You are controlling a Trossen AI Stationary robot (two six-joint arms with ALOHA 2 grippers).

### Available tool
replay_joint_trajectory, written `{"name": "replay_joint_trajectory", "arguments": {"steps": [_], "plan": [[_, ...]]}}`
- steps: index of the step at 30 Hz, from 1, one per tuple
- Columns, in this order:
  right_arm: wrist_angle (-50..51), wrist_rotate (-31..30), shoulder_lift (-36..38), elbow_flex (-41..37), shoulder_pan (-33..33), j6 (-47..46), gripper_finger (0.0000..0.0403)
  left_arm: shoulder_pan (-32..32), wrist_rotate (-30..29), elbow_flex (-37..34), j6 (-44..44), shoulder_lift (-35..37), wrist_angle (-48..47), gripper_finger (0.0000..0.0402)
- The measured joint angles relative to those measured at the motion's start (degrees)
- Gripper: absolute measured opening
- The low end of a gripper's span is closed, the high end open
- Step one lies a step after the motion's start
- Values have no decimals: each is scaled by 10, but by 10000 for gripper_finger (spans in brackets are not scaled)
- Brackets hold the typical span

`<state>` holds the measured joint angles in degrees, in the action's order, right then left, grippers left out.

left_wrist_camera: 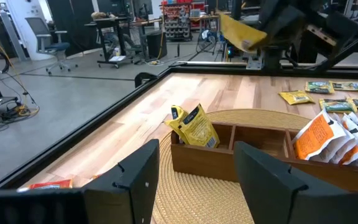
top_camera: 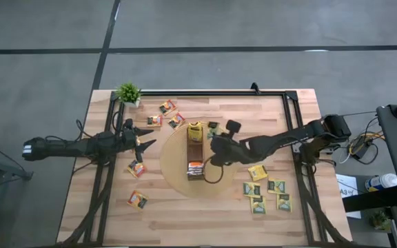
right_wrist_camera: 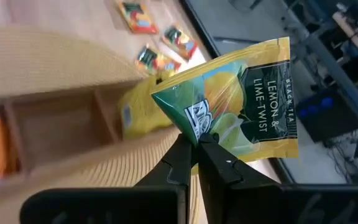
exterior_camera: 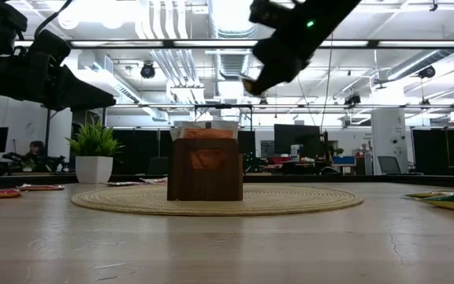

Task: Pick & Place Tea
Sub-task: Put the yellow tea bag into the top section of the wooden organizer

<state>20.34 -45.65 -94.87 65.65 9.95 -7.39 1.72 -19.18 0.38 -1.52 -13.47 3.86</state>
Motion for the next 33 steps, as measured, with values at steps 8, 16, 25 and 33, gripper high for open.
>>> {"name": "replay_joint_trajectory", "arguments": {"steps": [8,16,25,33], "plan": [[-62,18,-89,42,-30,58,13,0,0,0,0,0,0,202],[-22,52,-204,164,-50,82,13,0,0,0,0,-6,0,202],[103,66,-248,252,-78,25,13,0,0,0,0,-7,0,202],[101,60,-228,258,-83,43,13,0,0,0,0,-9,0,202]]}}
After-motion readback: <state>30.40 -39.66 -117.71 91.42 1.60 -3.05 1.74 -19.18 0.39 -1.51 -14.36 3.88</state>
